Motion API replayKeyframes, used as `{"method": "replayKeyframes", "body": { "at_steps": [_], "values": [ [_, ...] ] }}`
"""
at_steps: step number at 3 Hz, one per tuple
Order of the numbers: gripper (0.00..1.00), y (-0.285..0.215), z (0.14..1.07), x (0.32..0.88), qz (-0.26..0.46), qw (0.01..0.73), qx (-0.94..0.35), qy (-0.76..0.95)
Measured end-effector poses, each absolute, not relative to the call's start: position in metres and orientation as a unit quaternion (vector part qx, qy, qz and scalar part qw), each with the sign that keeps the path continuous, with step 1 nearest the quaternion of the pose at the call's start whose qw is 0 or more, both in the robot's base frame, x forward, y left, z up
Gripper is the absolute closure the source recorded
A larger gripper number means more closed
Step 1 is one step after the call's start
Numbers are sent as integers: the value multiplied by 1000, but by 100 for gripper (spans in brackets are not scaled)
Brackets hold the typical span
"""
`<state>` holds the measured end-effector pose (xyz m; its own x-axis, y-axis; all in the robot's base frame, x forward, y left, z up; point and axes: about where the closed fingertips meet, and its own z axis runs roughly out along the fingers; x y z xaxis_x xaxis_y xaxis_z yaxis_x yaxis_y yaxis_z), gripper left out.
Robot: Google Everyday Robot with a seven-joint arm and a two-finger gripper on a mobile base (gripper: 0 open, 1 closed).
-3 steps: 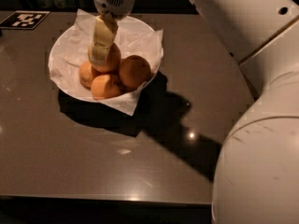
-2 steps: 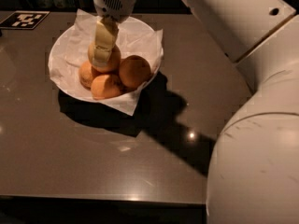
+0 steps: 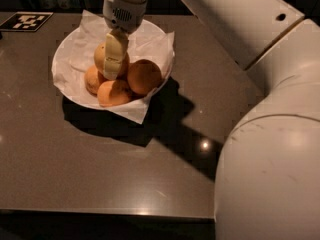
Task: Pick orange from white bowl
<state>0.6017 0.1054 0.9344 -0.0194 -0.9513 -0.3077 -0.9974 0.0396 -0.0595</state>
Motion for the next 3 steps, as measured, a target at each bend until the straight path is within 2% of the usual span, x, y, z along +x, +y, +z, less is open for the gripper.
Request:
{"method": "replayKeyframes", "body": {
  "at_steps": [1,3],
  "values": [
    [34,104,924,603,75,128,-690,708],
    [81,108,924,606,77,135,-690,707]
  ]
}}
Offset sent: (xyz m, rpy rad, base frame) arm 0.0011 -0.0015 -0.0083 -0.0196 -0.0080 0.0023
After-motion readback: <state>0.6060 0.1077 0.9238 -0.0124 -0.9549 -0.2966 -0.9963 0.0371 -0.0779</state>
